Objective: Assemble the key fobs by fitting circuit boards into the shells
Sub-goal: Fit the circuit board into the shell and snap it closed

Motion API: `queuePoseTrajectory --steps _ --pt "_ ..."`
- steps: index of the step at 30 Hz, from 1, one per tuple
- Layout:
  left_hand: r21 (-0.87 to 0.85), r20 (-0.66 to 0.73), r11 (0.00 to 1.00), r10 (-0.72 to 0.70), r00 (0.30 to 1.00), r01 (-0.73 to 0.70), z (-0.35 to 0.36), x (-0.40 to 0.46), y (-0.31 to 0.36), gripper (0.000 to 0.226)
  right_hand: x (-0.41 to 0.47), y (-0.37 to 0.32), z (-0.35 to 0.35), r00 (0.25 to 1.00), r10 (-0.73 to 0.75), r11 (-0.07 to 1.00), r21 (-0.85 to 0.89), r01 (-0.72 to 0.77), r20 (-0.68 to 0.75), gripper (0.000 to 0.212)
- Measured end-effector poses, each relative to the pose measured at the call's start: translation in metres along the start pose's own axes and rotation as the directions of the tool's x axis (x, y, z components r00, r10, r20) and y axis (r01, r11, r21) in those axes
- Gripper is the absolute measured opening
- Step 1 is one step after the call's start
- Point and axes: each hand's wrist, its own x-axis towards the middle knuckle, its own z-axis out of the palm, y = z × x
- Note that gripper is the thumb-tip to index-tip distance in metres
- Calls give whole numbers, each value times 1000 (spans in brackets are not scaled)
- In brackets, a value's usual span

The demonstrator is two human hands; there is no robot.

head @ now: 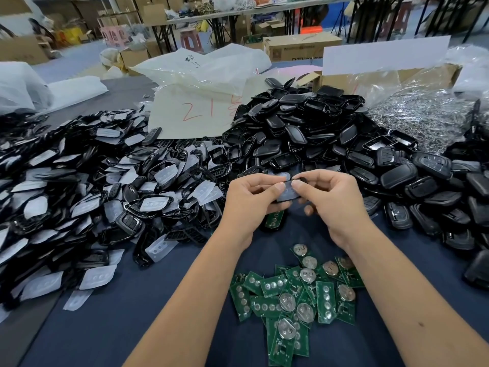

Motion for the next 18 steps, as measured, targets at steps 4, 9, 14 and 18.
queuePoseTrajectory --steps 4,9,14,18 --pt "29 53 999 -39 998 38 -6 1 4 21 1 2 -5 1000 -26 999 -30 26 8 4" --pt "127 83 992 -10 996 -1 -12 2 5 20 4 1 -10 993 -59 993 -95 69 100 7" --pt "209 96 978 9 995 -29 -16 4 3 20 6 -2 -19 960 -60 972 -204 119 275 19" --pt "236 142 971 2 990 -36 -18 3 4 21 7 -2 -21 941 -52 955 -260 145 334 25"
